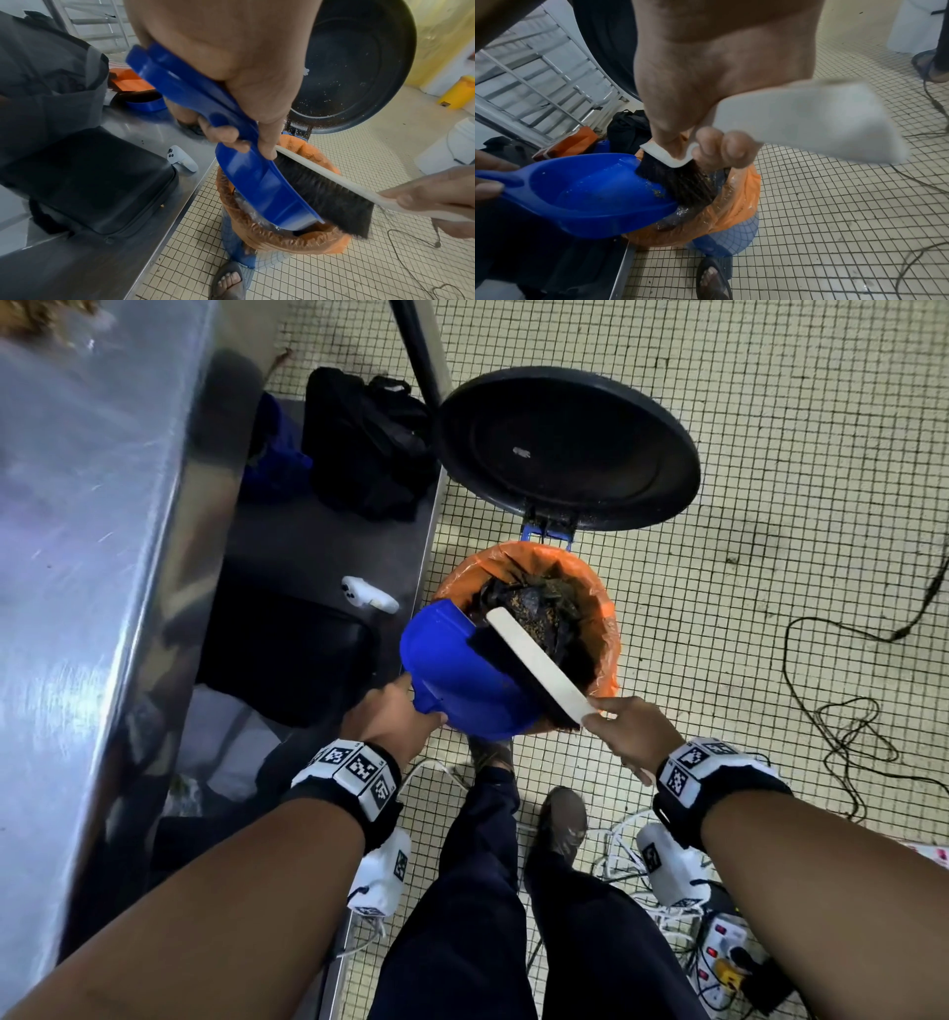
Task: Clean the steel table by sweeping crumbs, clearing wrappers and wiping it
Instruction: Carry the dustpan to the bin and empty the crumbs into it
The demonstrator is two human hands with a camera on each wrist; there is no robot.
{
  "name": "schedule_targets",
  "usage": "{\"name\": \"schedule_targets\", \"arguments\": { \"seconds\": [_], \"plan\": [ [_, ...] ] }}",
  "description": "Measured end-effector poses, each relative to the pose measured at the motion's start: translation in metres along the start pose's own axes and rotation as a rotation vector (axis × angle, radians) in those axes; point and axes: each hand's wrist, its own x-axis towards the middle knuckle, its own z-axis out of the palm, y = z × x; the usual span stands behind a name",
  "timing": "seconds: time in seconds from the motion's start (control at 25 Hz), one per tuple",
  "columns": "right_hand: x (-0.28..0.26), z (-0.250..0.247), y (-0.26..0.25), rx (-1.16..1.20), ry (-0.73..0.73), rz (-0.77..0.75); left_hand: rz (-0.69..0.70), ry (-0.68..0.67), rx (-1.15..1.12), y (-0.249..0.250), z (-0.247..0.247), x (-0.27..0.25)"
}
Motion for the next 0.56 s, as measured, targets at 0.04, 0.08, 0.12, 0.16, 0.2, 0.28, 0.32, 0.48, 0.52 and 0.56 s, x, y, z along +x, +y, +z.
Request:
{"name": "schedule_targets", "arguments": {
  "seconds": [0.04,0.08,0.12,0.16,0.2,0.28,0.32,0.48,0.52,0.56],
  "plan": [
    [-0.001,0.000,0.001,-0.033,0.002,0.007,0.001,-0.003,0.006,-0.001,0.001,-0.001],
    [-0.001,-0.001,0.001,-0.045,0.008,0.012,0.004,-0.008,0.011,-0.002,0.001,-0.002],
    [-0.001,-0.001,0.001,-0.029,0.021,0.019,0.002,-0.014,0.008,-0.003,0.002,-0.003],
    [0.000,-0.002,-0.001,0.003,0.041,0.029,-0.004,-0.020,-0.002,-0.002,0.003,-0.004],
    [0.001,-0.002,-0.003,0.044,0.068,0.042,-0.008,-0.026,-0.014,-0.002,0.003,-0.006],
    [0.004,-0.003,-0.008,0.122,0.118,0.048,-0.007,-0.029,-0.037,0.001,0.003,-0.008],
    [0.004,-0.005,-0.010,0.146,0.117,0.034,-0.009,-0.026,-0.045,0.003,0.003,-0.008],
    [-0.001,-0.006,-0.018,0.159,0.035,-0.027,-0.035,-0.014,-0.072,0.004,0.000,-0.005],
    [-0.001,-0.003,-0.019,0.166,0.034,-0.028,-0.033,-0.016,-0.082,0.005,-0.001,-0.005],
    [-0.001,0.000,-0.021,0.170,0.039,-0.033,-0.025,-0.017,-0.096,0.006,-0.003,-0.005]
  ]
}}
